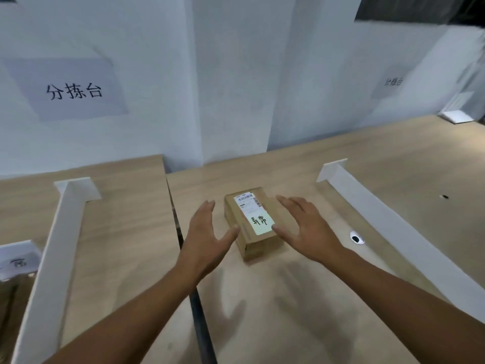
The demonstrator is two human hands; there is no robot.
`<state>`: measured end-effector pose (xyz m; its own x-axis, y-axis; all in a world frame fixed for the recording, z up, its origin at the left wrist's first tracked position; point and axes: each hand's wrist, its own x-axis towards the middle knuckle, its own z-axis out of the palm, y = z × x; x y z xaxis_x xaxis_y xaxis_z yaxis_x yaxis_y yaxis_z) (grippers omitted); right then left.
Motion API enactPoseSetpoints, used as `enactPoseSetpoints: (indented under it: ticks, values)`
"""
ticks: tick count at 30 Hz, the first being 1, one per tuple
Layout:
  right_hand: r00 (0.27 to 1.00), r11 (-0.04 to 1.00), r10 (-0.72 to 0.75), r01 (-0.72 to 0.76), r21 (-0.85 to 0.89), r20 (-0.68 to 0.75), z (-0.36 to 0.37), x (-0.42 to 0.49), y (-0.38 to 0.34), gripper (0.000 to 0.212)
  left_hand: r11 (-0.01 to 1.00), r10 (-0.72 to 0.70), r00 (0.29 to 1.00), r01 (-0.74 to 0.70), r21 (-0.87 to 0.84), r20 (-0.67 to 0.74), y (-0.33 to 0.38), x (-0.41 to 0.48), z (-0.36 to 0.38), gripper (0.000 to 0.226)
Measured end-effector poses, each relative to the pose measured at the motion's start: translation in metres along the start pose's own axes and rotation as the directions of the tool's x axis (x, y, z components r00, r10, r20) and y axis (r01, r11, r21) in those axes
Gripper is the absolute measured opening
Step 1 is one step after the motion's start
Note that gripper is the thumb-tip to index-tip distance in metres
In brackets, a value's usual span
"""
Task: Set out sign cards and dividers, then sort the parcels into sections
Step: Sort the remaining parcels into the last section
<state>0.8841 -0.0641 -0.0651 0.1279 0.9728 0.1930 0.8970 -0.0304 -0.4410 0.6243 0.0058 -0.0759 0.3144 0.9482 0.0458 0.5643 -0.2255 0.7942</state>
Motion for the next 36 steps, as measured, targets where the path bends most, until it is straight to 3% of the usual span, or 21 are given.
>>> enactPoseSetpoints:
  ticks: [9, 12, 15, 19, 23, 28, 36]
  values:
    - [0.997, 0.996, 0.043, -0.048, 0.08, 0.06, 0.06, 0.067, 0.095, 0.075, 0.993, -0.107, 0.991, 0.11, -0.039, 0.086, -0.028, 0.077, 0.102, 0.096]
    - [0.978, 0.986, 0.096, -0.119, 0.113, 0.187, 0.097, 0.084, 0.119, 0.073, 0.97, -0.177, 0.977, 0.193, -0.147, 0.115, -0.045, 0.096, 0.135, 0.08]
    - [0.94, 0.954, 0.089, -0.176, 0.243, 0.329, 0.134, 0.082, 0.132, 0.071, 0.953, -0.235, 0.958, 0.26, -0.154, 0.162, -0.062, 0.099, 0.16, 0.088]
    - [0.959, 0.921, 0.089, -0.182, 0.345, 0.268, 0.152, 0.082, 0.139, 0.072, 0.926, -0.28, 0.947, 0.31, -0.215, 0.159, -0.075, 0.103, 0.173, 0.093]
    - [0.955, 0.921, 0.073, -0.175, 0.347, 0.286, 0.14, 0.077, 0.126, 0.07, 0.919, -0.289, 0.938, 0.328, -0.22, 0.194, -0.069, 0.096, 0.159, 0.091]
    - [0.977, 0.922, -0.027, -0.056, 0.382, 0.209, 0.096, 0.056, 0.071, 0.07, 0.921, -0.247, 0.951, 0.29, -0.258, 0.185, -0.035, 0.057, 0.096, 0.09]
    - [0.972, 0.892, -0.216, 0.156, 0.425, 0.097, 0.015, 0.035, -0.075, 0.073, 0.976, -0.101, 0.994, 0.092, -0.199, -0.037, 0.032, -0.023, -0.057, 0.089]
